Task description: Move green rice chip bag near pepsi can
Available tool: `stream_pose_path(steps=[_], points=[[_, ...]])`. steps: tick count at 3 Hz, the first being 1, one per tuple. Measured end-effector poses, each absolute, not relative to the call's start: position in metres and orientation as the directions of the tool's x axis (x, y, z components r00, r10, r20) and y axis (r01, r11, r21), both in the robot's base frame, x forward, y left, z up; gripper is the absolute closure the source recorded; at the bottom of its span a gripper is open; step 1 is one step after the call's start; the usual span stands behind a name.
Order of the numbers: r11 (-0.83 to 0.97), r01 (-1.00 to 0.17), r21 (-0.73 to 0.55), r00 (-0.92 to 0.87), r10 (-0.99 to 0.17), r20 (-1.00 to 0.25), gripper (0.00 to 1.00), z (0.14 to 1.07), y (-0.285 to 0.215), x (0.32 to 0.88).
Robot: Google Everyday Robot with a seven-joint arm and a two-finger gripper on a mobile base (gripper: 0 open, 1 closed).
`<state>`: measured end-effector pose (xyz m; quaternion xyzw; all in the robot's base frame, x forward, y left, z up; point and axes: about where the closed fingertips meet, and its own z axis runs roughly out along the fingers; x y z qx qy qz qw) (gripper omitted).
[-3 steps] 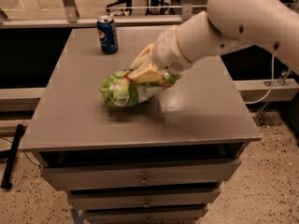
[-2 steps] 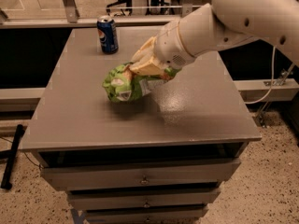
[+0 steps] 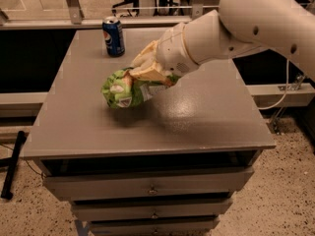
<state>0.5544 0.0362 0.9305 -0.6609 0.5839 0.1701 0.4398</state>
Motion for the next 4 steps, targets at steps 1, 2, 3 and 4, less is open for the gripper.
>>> stream_pose_path(steps=[1,2,3,4], points=[[0.067,-0.905,-0.421,0.311,-0.571,-0.760,1.00,0.923,0.051,0.585],[0.077,-0.901,-0.426,0.329,-0.518,-0.790,1.00,0.911,0.063,0.623],[0.077,-0.905,-0.417,0.334,-0.476,-0.813,1.00,0.898,0.073,0.662],[0.060,-0.908,-0.415,0.348,-0.443,-0.826,1.00,0.890,0.082,0.699]])
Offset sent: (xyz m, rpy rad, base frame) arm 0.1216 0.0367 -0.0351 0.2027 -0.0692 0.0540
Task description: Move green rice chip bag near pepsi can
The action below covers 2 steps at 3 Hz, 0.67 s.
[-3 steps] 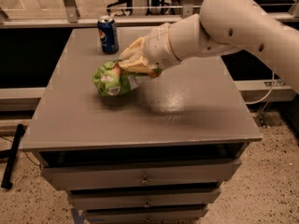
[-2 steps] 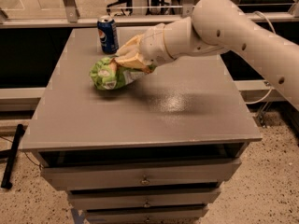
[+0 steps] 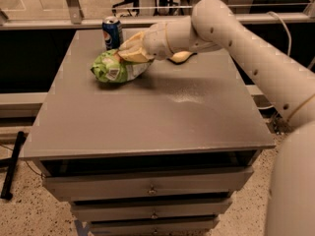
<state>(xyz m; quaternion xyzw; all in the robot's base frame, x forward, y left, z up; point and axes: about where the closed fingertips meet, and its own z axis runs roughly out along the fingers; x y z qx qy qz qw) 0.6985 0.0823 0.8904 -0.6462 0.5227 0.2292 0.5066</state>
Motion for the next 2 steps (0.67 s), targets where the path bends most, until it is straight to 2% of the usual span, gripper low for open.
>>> stream_pose_path(steps=[2], points=[[0.040,-0.899,-0.436,0.381,-0.418,-0.825,1.00,0.893,0.083,0.749]])
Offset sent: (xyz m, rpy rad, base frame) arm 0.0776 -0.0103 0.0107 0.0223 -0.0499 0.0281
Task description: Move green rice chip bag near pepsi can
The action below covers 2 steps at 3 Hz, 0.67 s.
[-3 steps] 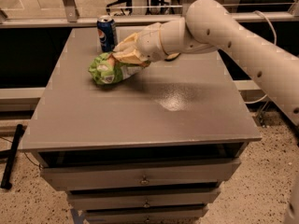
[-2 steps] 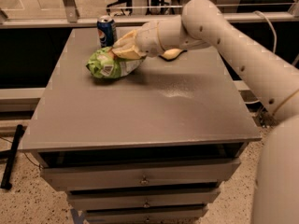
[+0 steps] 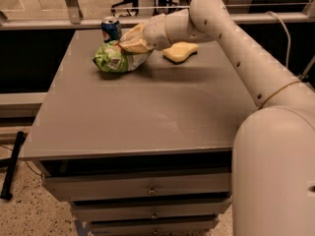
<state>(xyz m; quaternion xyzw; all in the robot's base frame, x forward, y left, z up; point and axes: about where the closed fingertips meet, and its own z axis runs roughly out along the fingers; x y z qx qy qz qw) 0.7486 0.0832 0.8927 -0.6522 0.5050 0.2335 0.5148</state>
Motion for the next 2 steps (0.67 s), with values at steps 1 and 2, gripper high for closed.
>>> stream_pose_path(steps=[1,2], points=[[0.036,-0.898,-0.439,0.389,-0.402,-0.829,1.00,0.8954,0.0801,0.7589],[0.027,-0.907,-0.420,0.380,-0.378,-0.844,0.84,0.8935,0.0754,0.7598]])
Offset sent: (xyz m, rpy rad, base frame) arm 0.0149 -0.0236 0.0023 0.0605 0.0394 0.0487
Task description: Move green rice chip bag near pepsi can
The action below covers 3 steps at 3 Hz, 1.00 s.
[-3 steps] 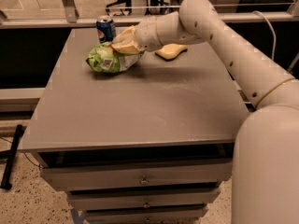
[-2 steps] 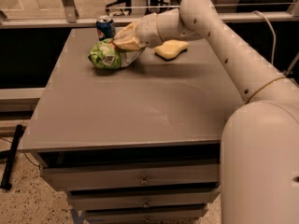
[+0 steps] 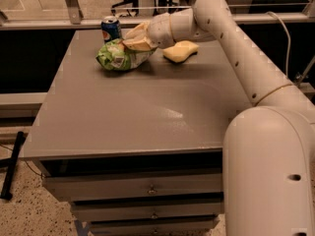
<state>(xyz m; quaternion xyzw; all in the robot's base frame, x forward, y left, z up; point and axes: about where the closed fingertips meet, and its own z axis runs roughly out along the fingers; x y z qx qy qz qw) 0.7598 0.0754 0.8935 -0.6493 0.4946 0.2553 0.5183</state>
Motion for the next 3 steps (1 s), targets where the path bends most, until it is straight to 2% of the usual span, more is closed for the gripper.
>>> stream_pose_path(steps=[2,3], points=[[0.005,-0.923,-0.386,0.360,-0.344,-0.867,0.38,0.887,0.072,0.749],[-0.004,-0.927,-0.376,0.355,-0.336,-0.872,0.07,0.883,0.071,0.744]])
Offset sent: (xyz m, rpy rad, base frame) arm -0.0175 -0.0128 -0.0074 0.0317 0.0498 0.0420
